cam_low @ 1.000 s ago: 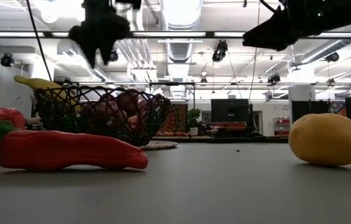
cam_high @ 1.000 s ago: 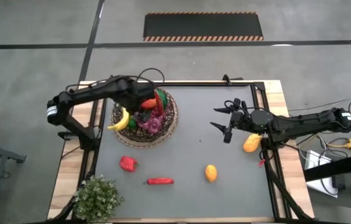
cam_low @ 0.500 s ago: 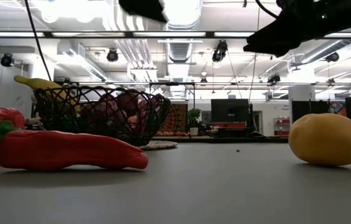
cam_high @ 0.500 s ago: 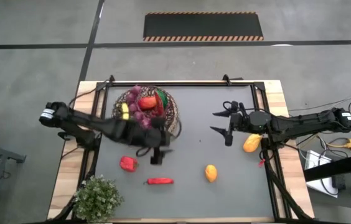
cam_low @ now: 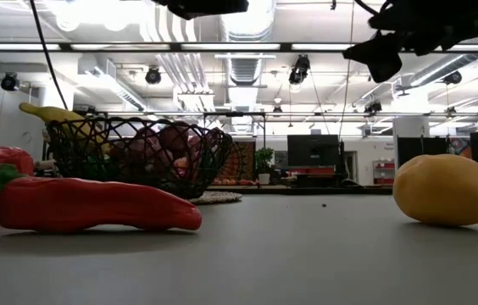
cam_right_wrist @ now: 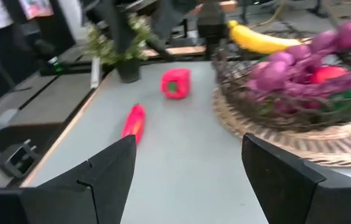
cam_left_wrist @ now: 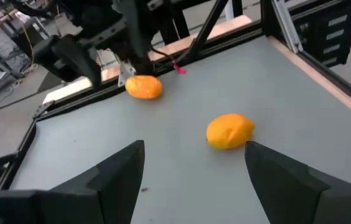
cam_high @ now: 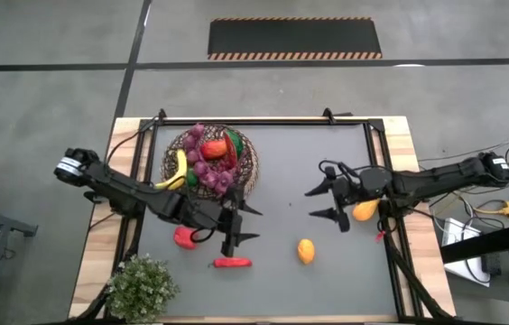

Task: Build produce basket
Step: Put the yellow lemon into the wire basket

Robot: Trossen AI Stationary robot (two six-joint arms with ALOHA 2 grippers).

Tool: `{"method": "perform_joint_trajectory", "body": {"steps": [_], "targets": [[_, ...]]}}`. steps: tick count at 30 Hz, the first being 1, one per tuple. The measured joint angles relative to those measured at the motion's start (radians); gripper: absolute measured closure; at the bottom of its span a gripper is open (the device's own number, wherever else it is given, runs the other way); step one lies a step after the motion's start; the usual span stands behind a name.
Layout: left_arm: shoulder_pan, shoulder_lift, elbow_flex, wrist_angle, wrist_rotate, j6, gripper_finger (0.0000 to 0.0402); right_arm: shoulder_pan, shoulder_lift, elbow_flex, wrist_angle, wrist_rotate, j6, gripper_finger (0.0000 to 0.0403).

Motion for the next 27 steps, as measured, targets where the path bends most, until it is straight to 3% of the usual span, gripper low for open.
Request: {"method": "perform_joint_trajectory", "body": {"steps": [7,12,17,27], "targets": [[0.000,-0.017,-0.055,0.092,-0.001,0.001,0.0143,0.067,0.079,0.081,-0.101,0.015,0.017,0.0129],[0.000,-0.024,-0.055,0.098,-0.008,0.001,0.0143,0.088,0.160,0.220,-0.484,-0.008,0.001,0.0129],[0.001,-0.026,-0.055,0.104,-0.008,0.015,0.0143,0.140,0.267,0.317,-0.786,-0.029,-0.186,0.0129],[0.001,-0.026,-0.054,0.121,-0.019,0.028,0.0143,0.161,0.444,0.378,-0.777,-0.019,-0.491,0.0129]]}}
